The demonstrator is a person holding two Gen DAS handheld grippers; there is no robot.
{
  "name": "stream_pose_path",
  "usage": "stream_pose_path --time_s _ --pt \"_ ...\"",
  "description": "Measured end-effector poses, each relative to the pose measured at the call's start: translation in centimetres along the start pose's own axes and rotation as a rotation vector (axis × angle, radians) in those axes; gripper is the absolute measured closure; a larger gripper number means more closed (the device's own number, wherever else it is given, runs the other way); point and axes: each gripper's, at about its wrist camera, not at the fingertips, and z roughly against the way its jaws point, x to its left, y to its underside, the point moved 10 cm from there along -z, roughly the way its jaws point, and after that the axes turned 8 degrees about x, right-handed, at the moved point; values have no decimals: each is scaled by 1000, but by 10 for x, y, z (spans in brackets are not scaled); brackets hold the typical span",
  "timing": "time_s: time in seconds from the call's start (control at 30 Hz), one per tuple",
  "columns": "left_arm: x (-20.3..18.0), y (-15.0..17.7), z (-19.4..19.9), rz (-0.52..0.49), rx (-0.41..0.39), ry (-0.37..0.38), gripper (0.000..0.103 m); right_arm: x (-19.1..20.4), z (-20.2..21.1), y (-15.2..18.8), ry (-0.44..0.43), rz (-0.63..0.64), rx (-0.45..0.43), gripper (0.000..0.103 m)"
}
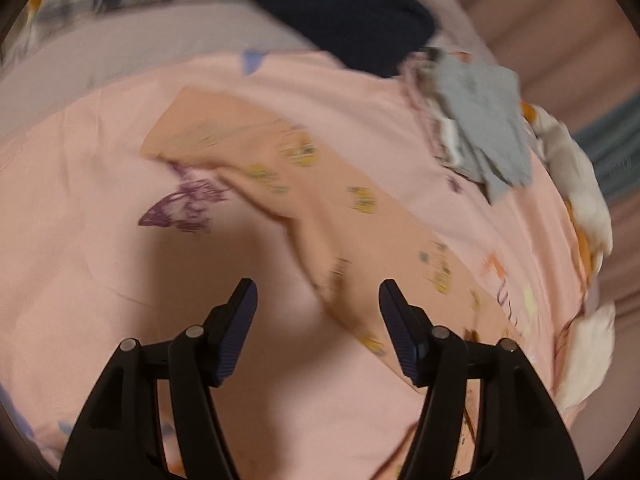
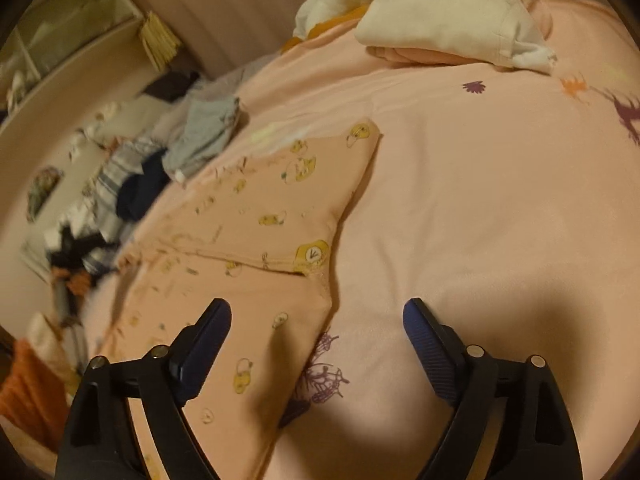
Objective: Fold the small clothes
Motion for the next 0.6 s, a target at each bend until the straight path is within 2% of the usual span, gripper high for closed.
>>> stream_pose_path --time_s 0.07,0.17,0.27,0.33,0.4,0.47,0.5,0.53,0.6 --pt "17 -5 -10 58 30 32 40 -4 2 -4 -11 -45 -15 15" --pt "27 -24 -9 94 -33 103 39 -7 0 -5 -18 -77 -28 14" --pt "36 -45 -1 122 -116 71 36 -6 -8 -5 19 -27 -32 14" --pt "37 -57 -3 113 -158 42 36 -4 -9 -6 36 -7 -23 7" --pt "36 -66 -6 94 -192 13 39 -1 -11 -6 45 14 -21 5" --pt "37 -74 -8 65 -234 -65 67 -2 -13 -7 59 25 -18 5" --pt "35 -74 -11 32 -229 -123 90 -2 -12 -8 57 23 -19 5" --pt "30 -79 -18 -15 -213 -145 97 -3 -12 -10 54 18 -22 5" --pt "20 -77 -14 -80 -237 -139 96 -5 -11 -11 46 9 -28 5"
